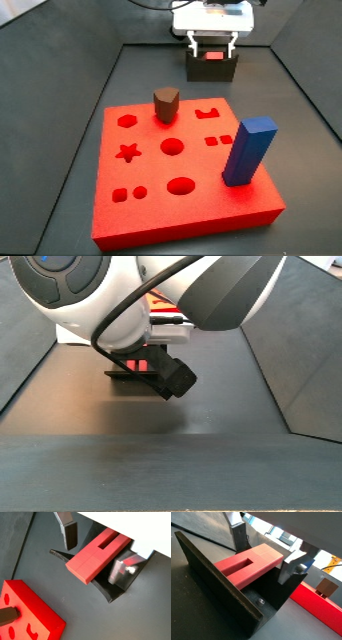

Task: Pick up the double-square object. Move up. Place the double-square object on the fixture. Regrasp the double-square object. Move to above the board. Insert the double-square object.
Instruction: Regrasp the double-square object.

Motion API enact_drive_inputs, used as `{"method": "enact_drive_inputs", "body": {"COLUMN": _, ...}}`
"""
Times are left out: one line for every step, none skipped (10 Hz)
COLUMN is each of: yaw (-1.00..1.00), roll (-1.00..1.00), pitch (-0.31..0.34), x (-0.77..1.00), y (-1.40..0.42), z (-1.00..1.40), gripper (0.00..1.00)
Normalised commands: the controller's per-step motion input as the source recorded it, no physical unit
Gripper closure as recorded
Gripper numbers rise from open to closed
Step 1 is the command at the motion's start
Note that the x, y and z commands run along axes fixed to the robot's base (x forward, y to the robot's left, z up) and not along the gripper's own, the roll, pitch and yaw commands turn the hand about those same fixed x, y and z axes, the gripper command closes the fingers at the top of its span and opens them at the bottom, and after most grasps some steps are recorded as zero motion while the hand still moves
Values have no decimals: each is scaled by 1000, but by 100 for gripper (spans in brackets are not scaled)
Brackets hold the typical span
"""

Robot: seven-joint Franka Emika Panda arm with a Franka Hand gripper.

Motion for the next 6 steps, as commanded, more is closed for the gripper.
{"method": "enact_drive_inputs", "body": {"yaw": -7, "roll": -99, "pitch": -23, "x": 0, "y": 0, "z": 1000, "gripper": 0}}
{"method": "enact_drive_inputs", "body": {"yaw": 2, "roll": -95, "pitch": -18, "x": -7, "y": 2, "z": 1000, "gripper": 0}}
{"method": "enact_drive_inputs", "body": {"yaw": 14, "roll": -66, "pitch": -9, "x": -23, "y": 7, "z": 1000, "gripper": 0}}
{"method": "enact_drive_inputs", "body": {"yaw": 24, "roll": -17, "pitch": -3, "x": -29, "y": -2, "z": 1000, "gripper": 0}}
{"method": "enact_drive_inputs", "body": {"yaw": 29, "roll": 12, "pitch": 6, "x": -41, "y": -2, "z": 1000, "gripper": 0}}
{"method": "enact_drive_inputs", "body": {"yaw": 28, "roll": 28, "pitch": 20, "x": -42, "y": 2, "z": 867, "gripper": 0}}
